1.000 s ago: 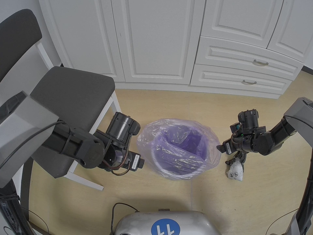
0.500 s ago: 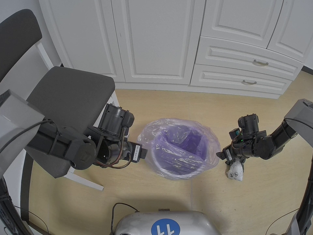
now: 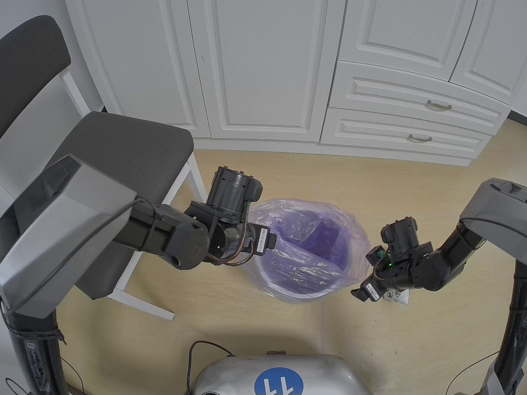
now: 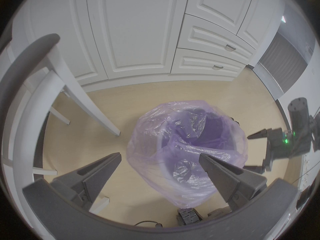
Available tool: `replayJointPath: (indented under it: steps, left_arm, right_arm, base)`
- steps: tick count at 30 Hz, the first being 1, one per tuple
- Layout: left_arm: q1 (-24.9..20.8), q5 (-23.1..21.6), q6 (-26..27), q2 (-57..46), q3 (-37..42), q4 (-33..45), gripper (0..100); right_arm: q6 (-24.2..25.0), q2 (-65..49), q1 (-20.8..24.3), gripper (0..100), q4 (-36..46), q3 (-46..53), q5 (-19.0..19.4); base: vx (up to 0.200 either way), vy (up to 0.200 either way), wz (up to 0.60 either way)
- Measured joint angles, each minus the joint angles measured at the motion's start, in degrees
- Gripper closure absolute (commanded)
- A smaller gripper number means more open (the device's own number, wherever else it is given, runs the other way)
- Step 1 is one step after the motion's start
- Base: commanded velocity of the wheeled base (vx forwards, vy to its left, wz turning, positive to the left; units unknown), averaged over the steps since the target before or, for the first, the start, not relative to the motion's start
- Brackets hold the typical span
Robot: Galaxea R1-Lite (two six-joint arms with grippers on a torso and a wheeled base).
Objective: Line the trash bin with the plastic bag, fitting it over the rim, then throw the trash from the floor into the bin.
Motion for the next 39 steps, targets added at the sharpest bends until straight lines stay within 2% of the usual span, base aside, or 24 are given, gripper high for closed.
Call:
replayJointPath:
  steps: [8,19,24,29,33,39]
  left_arm:
    - [-0.27,0.24,0.33,5.99,-5.29,1.73,0]
    - [1.08,0.77,0.13,9.76,-8.59,6.97,0]
    - [1.28,0.57,0.00,6.88,-3.79,8.55,0]
    - [0.69,0.35,-0.04,3.21,2.85,8.70,0]
    - [0.20,0.17,-0.06,0.89,7.72,8.35,0]
    - [-0.44,-0.02,-1.29,-0.73,13.29,5.03,0]
  right_arm:
    - [1.61,2.10,5.73,0,-0.11,1.90,0.33]
    - [1.80,-4.67,7.35,0,-0.18,5.53,0.96]
    - [5.41,-9.07,7.16,0,-0.40,5.71,2.47]
    - [14.71,-10.56,7.38,0,-1.37,2.65,2.44]
    - [19.30,-8.47,8.29,0,-3.06,-1.17,-0.16]
    - [21.59,-1.94,10.56,0,-7.88,-4.58,-4.35]
  base:
    - [0.000,0.000,0.00]
    - [0.000,0.000,0.00]
    - [0.000,0.000,0.00]
    - [0.000,0.000,0.00]
    - [0.000,0.000,0.00]
    - [0.000,0.000,0.00]
